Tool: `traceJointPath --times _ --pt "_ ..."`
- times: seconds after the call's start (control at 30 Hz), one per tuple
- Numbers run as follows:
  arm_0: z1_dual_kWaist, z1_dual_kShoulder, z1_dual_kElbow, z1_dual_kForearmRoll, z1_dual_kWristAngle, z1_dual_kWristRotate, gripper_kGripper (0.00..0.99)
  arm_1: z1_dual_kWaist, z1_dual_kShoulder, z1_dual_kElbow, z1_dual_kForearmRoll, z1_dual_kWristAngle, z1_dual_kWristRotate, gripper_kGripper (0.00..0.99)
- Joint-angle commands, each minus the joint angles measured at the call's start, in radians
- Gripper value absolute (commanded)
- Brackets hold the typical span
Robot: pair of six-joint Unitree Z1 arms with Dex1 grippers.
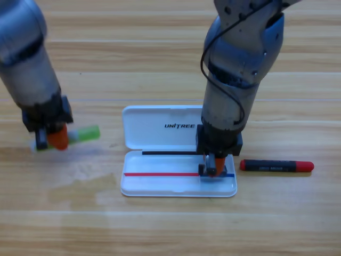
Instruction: Clean up eraser and pencils
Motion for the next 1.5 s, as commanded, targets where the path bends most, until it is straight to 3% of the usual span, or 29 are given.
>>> traceJointPath --times 0.03,0.7,0.73,0.83,0.87,1.03,1.27,1.5 --pt "-0.007 -0.054 -0.049 0.066 0.021 -0.002 0.0 0.028 0.077 -0.003 0.023 -0.01 -0.011 0.0" --pt "-0.034 -0.051 -0.07 0.08 0.016 -0.006 0.0 0.005 -0.003 0.061 0.03 -0.025 -0.008 0.017" --pt "-0.036 -0.051 -0.072 0.08 0.018 -0.006 0.0 0.005 -0.003 0.061 0.03 -0.025 -0.008 0.144" --pt "-0.041 -0.049 -0.076 0.08 0.016 -0.006 0.0 0.005 -0.015 0.063 0.034 -0.028 -0.001 0.721" --pt "-0.044 -0.051 -0.078 0.082 0.016 -0.008 0.0 0.005 -0.023 0.068 0.037 -0.03 0.003 0.841" --pt "-0.06 -0.054 -0.093 0.093 0.016 -0.011 0.0 0.005 -0.087 0.063 0.056 -0.017 0.005 0.933" --pt "-0.12 -0.061 -0.13 0.117 0.019 -0.017 0.0 -0.001 -0.297 0.078 0.174 0.019 0.005 0.99" --pt "-0.255 -0.054 -0.17 0.137 0.008 -0.011 0.0 -0.097 -0.36 0.255 0.16 0.004 -0.015 0.99"
